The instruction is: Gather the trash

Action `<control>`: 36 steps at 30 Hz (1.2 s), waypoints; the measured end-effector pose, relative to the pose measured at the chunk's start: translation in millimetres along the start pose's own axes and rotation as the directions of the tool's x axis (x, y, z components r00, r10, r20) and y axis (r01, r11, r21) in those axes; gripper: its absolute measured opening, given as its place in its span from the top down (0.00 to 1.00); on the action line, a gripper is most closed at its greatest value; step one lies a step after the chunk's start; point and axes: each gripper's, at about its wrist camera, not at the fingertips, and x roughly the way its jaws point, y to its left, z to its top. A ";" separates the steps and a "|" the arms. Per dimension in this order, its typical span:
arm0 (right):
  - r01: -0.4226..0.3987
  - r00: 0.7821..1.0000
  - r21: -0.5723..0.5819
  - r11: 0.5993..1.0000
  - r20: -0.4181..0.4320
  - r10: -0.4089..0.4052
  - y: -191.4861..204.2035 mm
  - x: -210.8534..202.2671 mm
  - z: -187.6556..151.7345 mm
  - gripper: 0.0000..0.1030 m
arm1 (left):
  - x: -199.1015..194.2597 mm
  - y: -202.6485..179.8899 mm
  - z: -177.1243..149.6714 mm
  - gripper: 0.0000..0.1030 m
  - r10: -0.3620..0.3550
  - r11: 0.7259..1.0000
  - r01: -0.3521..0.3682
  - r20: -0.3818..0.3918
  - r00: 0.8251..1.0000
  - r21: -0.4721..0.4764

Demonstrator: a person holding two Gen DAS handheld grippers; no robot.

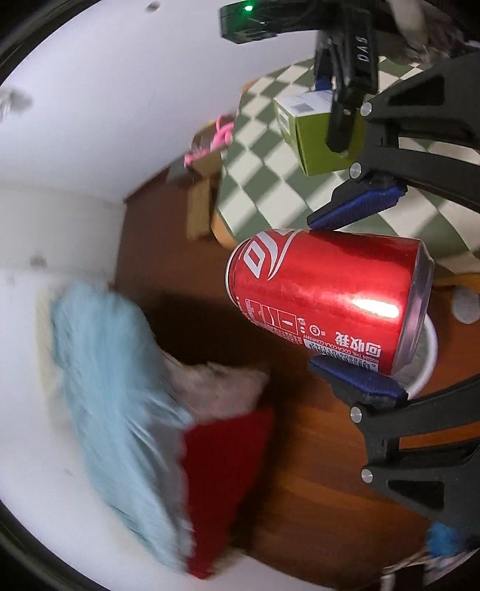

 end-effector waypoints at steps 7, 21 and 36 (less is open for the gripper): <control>-0.006 0.990 0.000 1.000 -0.143 0.006 41.4 108.2 -4.2 0.10 | 69.2 102.1 -36.5 0.35 -0.009 0.965 -0.040 -0.186 0.983 -0.261; 0.101 0.931 -0.141 0.985 -0.336 -0.144 86.8 265.7 1.2 0.08 | 158.8 181.0 -69.6 0.12 -0.076 0.882 -0.112 -0.372 0.925 -0.458; 0.203 0.935 -0.234 0.951 -0.243 -0.260 101.6 181.5 -28.3 0.00 | 71.7 152.0 -105.1 0.04 0.198 0.909 -0.303 -0.344 0.918 -0.286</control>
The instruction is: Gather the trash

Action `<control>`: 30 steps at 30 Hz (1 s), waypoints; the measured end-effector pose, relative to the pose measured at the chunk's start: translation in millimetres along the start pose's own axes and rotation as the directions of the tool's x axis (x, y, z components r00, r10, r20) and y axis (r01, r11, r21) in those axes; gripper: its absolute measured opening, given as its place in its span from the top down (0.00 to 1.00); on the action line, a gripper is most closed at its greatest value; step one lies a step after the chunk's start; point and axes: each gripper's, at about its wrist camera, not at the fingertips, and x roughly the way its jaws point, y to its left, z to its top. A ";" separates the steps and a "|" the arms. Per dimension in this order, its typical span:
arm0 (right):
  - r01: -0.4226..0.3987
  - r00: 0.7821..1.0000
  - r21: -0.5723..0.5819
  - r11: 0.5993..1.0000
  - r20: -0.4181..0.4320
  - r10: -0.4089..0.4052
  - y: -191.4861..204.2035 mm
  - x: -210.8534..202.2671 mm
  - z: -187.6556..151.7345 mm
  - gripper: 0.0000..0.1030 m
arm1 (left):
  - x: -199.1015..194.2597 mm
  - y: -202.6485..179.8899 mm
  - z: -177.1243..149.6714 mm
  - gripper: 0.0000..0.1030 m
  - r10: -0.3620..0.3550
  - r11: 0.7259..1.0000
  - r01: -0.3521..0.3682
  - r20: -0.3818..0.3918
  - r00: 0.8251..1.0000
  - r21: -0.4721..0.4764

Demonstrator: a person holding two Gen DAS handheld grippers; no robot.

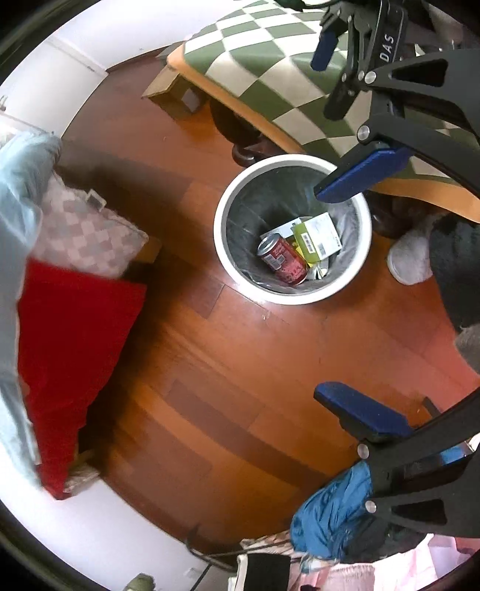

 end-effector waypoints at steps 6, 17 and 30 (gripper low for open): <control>-0.021 0.998 0.019 1.000 0.059 0.020 -5.1 -47.7 -38.8 0.00 | -44.1 -11.5 -23.7 0.04 0.004 1.000 -0.006 0.051 0.999 0.026; -0.110 0.975 -0.009 0.994 0.194 0.110 2.6 -154.6 -98.8 0.00 | -133.4 -15.1 -59.5 0.04 -0.044 0.998 0.037 0.136 0.990 0.053; -0.202 0.928 -0.080 0.976 0.303 0.217 4.5 -276.9 -160.7 0.00 | -237.2 -10.9 -96.1 0.04 -0.178 0.983 0.162 0.232 0.956 0.088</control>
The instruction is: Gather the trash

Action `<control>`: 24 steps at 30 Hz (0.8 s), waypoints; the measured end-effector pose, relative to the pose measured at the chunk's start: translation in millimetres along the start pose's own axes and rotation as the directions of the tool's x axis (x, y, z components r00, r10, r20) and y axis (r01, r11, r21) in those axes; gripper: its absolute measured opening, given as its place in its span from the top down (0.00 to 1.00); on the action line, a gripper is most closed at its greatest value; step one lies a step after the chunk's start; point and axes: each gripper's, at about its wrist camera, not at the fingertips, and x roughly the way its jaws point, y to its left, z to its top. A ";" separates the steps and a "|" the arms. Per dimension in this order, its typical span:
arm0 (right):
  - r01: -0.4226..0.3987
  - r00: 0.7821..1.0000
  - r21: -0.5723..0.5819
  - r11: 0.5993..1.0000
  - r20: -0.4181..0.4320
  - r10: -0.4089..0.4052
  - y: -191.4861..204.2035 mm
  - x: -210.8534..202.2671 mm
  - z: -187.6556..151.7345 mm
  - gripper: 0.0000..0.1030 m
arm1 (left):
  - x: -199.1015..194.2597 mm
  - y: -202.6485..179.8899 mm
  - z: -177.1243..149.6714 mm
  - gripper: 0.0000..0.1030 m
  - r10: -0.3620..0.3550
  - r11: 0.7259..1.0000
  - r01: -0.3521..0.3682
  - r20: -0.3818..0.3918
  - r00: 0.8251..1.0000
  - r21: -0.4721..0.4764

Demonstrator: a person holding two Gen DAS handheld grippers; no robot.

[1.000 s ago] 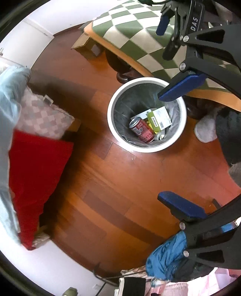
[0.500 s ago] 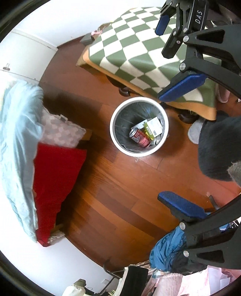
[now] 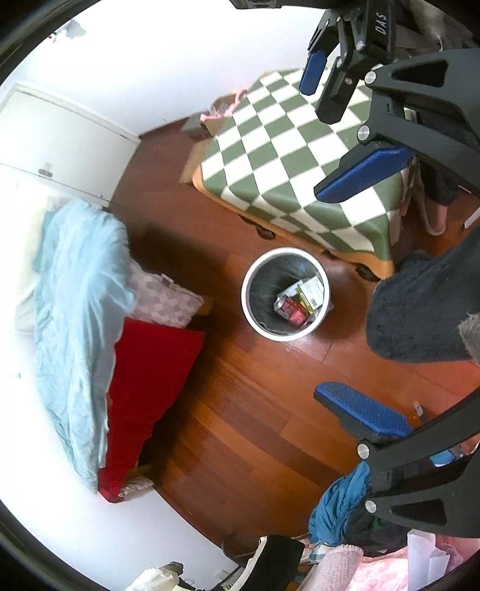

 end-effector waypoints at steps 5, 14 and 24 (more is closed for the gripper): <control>-0.051 0.998 -0.017 0.999 0.035 0.052 12.2 -39.5 -3.4 0.00 | -33.7 -0.1 -1.3 0.04 -0.035 0.999 0.036 0.039 0.999 -0.006; -0.129 0.991 -0.050 0.990 0.037 0.131 35.5 -75.0 -5.9 0.00 | -78.3 1.8 -3.6 0.04 -0.090 0.996 0.091 0.086 0.992 -0.005; -0.175 0.984 -0.077 0.982 0.032 0.178 49.4 -90.6 -6.2 0.00 | -94.6 7.3 -8.3 0.04 -0.107 0.994 0.109 0.110 0.988 -0.014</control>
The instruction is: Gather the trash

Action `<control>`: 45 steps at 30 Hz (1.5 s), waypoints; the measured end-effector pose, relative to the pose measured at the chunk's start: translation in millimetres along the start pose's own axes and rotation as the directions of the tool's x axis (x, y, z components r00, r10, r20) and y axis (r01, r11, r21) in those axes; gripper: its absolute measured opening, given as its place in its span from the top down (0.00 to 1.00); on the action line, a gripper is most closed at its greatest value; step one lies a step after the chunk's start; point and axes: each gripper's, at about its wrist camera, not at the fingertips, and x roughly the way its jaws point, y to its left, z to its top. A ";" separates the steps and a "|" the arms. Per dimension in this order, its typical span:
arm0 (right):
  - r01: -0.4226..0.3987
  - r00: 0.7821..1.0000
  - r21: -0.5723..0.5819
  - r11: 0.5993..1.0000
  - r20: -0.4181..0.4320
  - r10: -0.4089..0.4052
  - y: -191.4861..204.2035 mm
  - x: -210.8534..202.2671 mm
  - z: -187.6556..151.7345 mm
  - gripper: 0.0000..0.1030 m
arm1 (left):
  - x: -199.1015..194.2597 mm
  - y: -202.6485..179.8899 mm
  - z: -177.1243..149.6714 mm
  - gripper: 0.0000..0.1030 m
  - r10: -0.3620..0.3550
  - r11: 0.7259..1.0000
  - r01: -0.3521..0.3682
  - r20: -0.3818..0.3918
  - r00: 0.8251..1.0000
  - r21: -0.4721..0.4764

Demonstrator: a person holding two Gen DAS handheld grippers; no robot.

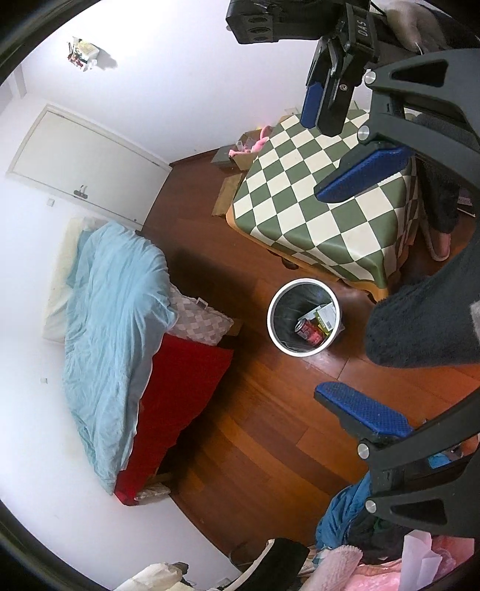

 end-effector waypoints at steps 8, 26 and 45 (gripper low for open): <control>-0.024 1.000 0.007 1.000 -0.004 0.024 -0.3 2.4 -2.1 0.00 | 1.0 2.6 -1.9 0.04 -0.014 1.000 0.014 -0.012 1.000 0.001; -0.023 1.000 0.001 1.000 -0.009 0.023 -2.0 -0.2 -6.4 0.00 | -0.9 -5.9 -2.7 0.00 -0.037 0.999 0.037 -0.022 0.999 0.015; -0.029 0.999 -0.027 0.999 -0.025 0.029 3.2 -5.9 -7.7 0.00 | -7.3 -8.8 -1.3 0.00 -0.047 0.998 0.047 -0.016 0.999 0.030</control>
